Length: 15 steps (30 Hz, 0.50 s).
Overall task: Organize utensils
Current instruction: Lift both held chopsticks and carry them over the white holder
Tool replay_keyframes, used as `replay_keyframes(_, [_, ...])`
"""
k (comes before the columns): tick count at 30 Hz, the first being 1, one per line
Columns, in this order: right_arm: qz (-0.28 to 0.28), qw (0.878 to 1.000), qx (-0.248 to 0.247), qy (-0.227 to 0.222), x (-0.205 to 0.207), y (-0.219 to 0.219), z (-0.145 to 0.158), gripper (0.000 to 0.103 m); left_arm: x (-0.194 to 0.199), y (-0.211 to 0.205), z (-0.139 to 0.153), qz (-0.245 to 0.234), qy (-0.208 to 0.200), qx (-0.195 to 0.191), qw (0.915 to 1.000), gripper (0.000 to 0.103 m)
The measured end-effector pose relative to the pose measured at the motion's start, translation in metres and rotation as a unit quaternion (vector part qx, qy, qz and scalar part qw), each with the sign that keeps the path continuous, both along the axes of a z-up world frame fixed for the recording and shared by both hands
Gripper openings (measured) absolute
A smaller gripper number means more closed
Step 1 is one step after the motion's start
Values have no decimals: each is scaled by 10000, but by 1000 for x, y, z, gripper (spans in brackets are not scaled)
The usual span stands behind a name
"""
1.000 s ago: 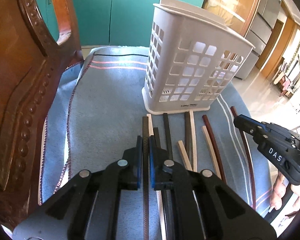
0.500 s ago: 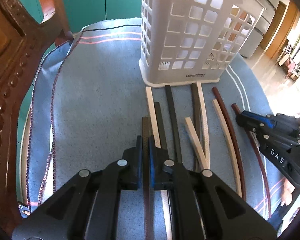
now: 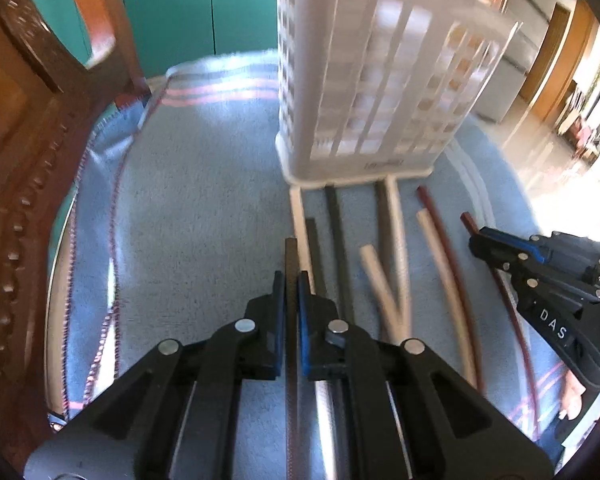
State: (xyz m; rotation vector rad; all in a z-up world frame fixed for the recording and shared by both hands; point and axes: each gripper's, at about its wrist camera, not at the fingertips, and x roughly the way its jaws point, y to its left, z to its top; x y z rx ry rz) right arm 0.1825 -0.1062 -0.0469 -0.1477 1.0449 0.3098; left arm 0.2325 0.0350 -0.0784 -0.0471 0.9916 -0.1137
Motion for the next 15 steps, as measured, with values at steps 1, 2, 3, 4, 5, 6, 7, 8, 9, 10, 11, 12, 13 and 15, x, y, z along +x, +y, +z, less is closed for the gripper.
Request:
replay_keyframes(1, [9,9998,142,-108,-5,-3,11,7,-7,2,13,9,-162,-113,9998,7])
replay_keyframes(2, [-1,9992,315,-232,-10,-8,23,7,-13,4,24,11,-299,-172,9994,7])
replay_keyframes(3, [-26,9984,459,-320,-14,-14,33,7,-19,5,35,14,-427,-216,9989,7])
replay_keyframes(4, [-83,9965,695,-456,-23,-23,49,7,-29,7,51,12,-626,-288,9976,7])
replay_keyframes(5, [-130,9944,884,-572,-31,-30,63,7,-38,9,65,8,-807,-355,9961,7])
replay_keyframes(6, [-158,9925,1013,-660,-37,-36,73,7,-51,11,83,2,-1030,-421,9938,7])
replay_keyframes(7, [-183,9899,1166,-788,-46,-45,87,7,-60,13,95,0,-1184,-450,9919,7])
replay_keyframes(8, [-202,9876,1269,-904,-54,-52,99,7,-69,14,108,2,-1352,-472,9897,7])
replay_keyframes(9, [-218,9848,1371,-1046,-63,-59,114,7,-77,16,122,9,-1514,-493,9872,7])
replay_keyframes(10, [-225,9826,1437,-1157,-70,-64,126,7,-84,18,134,13,-1648,-504,9850,7])
replay_keyframes(11, [-226,9806,1490,-1257,-76,-69,136,7,-89,18,144,27,-1746,-502,9834,7])
replay_keyframes(12, [-228,9787,1537,-1340,-74,-74,149,7,-94,20,156,43,-1869,-517,9810,7])
replay_keyframes(13, [-239,9759,1610,-1457,-77,-78,163,7,-98,22,169,51,-2008,-545,9781,7])
replay_keyframes(15, [-258,9690,1788,-1687,-80,-87,189,7,-99,23,195,65,-2287,-582,9717,7])
